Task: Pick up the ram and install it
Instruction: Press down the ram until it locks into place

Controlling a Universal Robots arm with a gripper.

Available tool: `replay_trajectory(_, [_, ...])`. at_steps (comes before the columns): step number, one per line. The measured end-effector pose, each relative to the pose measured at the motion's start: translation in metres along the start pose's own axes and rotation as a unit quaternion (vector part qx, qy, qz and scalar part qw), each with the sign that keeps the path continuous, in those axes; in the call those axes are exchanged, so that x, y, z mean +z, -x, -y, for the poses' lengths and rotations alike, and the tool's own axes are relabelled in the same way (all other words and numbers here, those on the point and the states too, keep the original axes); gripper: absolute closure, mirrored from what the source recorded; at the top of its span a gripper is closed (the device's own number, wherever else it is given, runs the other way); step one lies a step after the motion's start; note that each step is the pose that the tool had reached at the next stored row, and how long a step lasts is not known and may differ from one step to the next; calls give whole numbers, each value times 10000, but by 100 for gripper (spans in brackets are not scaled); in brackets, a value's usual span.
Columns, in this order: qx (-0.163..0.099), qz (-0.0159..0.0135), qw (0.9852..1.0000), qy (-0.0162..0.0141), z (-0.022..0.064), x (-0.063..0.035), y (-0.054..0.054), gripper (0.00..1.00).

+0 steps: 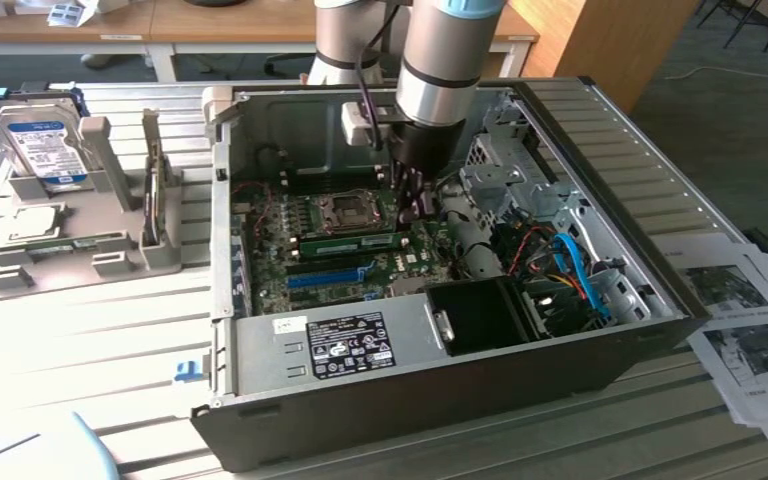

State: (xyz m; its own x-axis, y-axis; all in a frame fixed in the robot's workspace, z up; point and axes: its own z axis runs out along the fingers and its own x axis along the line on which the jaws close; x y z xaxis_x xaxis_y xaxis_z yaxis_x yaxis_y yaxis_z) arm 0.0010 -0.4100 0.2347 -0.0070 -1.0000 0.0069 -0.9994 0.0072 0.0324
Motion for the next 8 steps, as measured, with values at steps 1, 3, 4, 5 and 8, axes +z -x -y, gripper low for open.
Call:
replay_trajectory(1, [0,0,10000,0,0,7,0,91])
replay_trajectory(3, [0,0,10000,0,0,6,0,91])
replay_trajectory(4, [0,-1,10000,0,0,6,0,91])
replay_trajectory(5, [0,-1,10000,0,0,6,0,91])
replay_trajectory(8, [0,0,10000,0,1,10,11,91])
